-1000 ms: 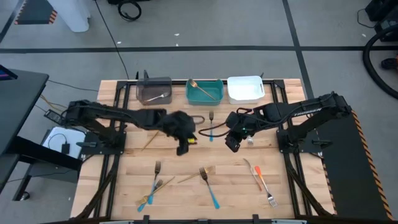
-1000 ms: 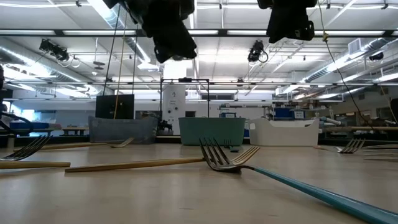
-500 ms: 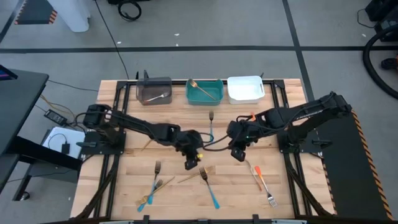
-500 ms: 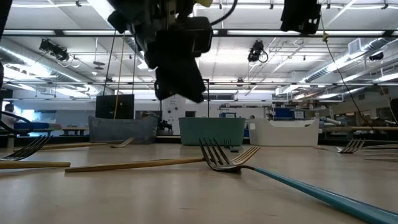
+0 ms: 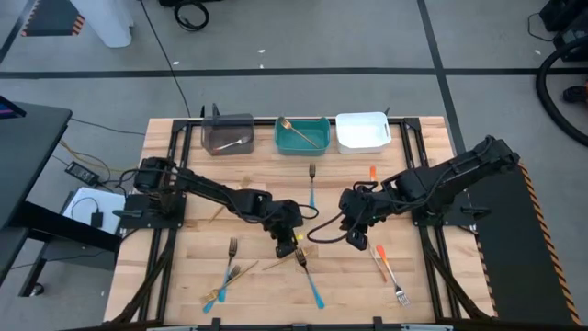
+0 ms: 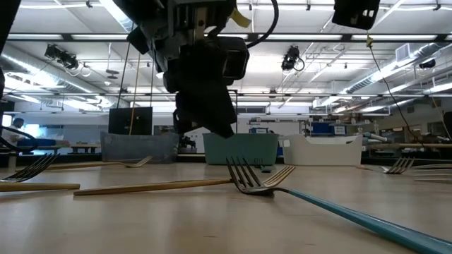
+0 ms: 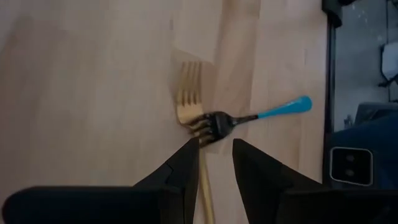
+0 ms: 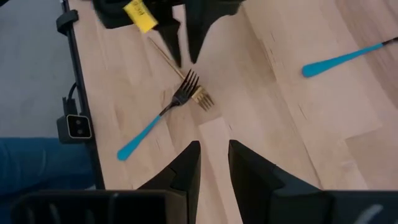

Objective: Sort silverware by color (type)
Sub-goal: Put the blue fork into the white bin

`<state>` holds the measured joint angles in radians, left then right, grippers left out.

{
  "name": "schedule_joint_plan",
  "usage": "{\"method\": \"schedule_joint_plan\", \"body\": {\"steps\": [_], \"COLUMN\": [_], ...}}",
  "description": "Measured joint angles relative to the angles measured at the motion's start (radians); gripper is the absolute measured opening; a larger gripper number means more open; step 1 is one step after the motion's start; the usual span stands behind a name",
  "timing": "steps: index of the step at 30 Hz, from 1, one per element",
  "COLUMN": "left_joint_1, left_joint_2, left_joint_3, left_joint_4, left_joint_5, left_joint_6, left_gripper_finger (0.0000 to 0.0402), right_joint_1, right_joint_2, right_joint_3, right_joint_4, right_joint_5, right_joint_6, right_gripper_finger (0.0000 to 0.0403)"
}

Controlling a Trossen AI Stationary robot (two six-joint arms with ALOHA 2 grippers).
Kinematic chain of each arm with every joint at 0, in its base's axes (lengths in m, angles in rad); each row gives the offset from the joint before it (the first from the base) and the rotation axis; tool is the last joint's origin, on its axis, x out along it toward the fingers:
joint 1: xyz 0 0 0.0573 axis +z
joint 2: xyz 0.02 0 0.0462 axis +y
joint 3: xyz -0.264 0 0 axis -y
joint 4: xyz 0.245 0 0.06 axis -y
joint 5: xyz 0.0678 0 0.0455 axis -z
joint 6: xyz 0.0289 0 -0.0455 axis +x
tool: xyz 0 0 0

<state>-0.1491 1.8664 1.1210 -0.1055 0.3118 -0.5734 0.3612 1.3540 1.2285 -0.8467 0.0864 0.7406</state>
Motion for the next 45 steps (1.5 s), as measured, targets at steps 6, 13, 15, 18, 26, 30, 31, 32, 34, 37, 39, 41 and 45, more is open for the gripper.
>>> {"method": "schedule_joint_plan", "body": {"steps": [6, 13, 15, 18, 26, 30, 31, 32, 34, 37, 39, 41, 45], "left_joint_1": [0.001, 0.001, 0.0, -0.001, -0.002, -0.002, -0.002, -0.002, -0.004, -0.006, -0.006, -0.009, -0.015], "left_joint_2": [0.017, 0.059, 0.065, 0.073, 0.078, 0.09, 0.095, 0.098, 0.114, 0.129, 0.137, 0.138, 0.142], "left_joint_3": [0.001, 0.0, 0.0, 0.0, 0.0, 0.0, 0.0, -0.001, 0.001, 0.0, 0.0, 0.0, 0.0], "left_joint_4": [0.01, 0.043, 0.053, 0.055, 0.055, 0.07, 0.075, 0.069, 0.108, 0.109, 0.113, 0.115, 0.126], "left_joint_5": [-0.004, -0.004, -0.003, -0.002, -0.001, -0.001, -0.001, -0.001, -0.001, -0.001, -0.002, 0.0, 0.011], "left_joint_6": [0.001, -0.02, -0.02, -0.018, -0.017, -0.017, -0.017, -0.018, -0.019, -0.024, -0.025, -0.025, -0.018], "left_gripper_finger": [0.0105, 0.0105, 0.0105, 0.0105, 0.0105, 0.0105, 0.0105, 0.0105, 0.0105, 0.0105, 0.0105, 0.0105, 0.0099], "right_joint_1": [0.006, 0.006, 0.006, 0.006, 0.006, 0.006, 0.006, 0.006, 0.006, 0.006, 0.006, 0.006, 0.006], "right_joint_2": [0.0, 0.0, 0.0, 0.0, 0.0, 0.0, 0.0, 0.0, 0.0, 0.0, 0.001, 0.0, 0.001], "right_joint_3": [0.0, 0.0, 0.001, 0.001, 0.001, 0.001, 0.001, 0.001, 0.001, 0.001, 0.001, 0.001, 0.001], "right_joint_4": [0.0, 0.01, 0.009, 0.009, 0.008, 0.009, 0.009, 0.009, 0.01, 0.015, 0.016, 0.019, 0.019], "right_joint_5": [0.002, 0.003, 0.003, 0.013, 0.024, 0.024, 0.024, 0.024, 0.024, 0.025, 0.025, 0.026, 0.027], "right_joint_6": [0.001, 0.001, 0.001, 0.008, 0.027, 0.027, 0.027, 0.027, 0.027, 0.027, 0.027, 0.027, 0.027], "right_gripper_finger": [0.0091, 0.0091, 0.0091, 0.0091, 0.0091, 0.0091, 0.0091, 0.0091, 0.0091, 0.0091, 0.0091, 0.0091, 0.0091]}}
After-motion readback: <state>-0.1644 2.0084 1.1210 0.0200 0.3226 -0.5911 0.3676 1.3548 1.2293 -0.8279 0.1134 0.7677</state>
